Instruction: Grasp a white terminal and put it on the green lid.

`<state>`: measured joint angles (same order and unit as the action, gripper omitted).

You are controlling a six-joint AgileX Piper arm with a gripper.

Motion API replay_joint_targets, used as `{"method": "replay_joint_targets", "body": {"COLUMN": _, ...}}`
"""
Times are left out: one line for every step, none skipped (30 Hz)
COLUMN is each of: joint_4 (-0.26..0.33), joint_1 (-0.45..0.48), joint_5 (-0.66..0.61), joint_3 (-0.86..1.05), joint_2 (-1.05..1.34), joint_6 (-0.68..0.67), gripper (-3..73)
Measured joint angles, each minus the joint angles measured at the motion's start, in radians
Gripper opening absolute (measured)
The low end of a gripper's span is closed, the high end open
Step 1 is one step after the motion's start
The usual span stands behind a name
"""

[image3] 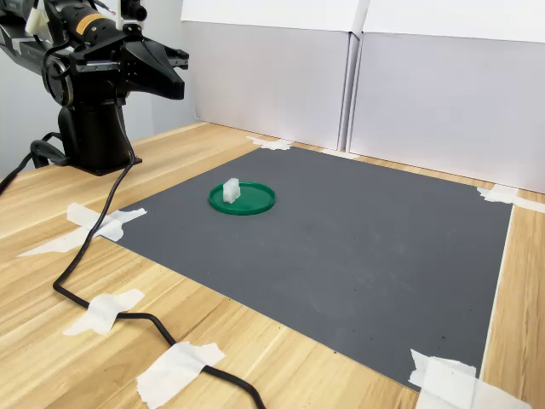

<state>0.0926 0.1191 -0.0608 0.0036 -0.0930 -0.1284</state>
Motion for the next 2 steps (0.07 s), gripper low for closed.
{"method": "replay_joint_targets", "body": {"joint_4": 0.000, "joint_1": 0.000, "joint_5": 0.000, "joint_3": 0.000, "joint_2": 0.000, "joint_6": 0.000, "gripper": -1.6}}
{"method": "replay_joint_targets", "body": {"joint_4": -0.002, "joint_1": 0.000, "joint_5": 0.000, "joint_3": 0.000, "joint_2": 0.000, "joint_6": 0.000, "gripper": -1.6}}
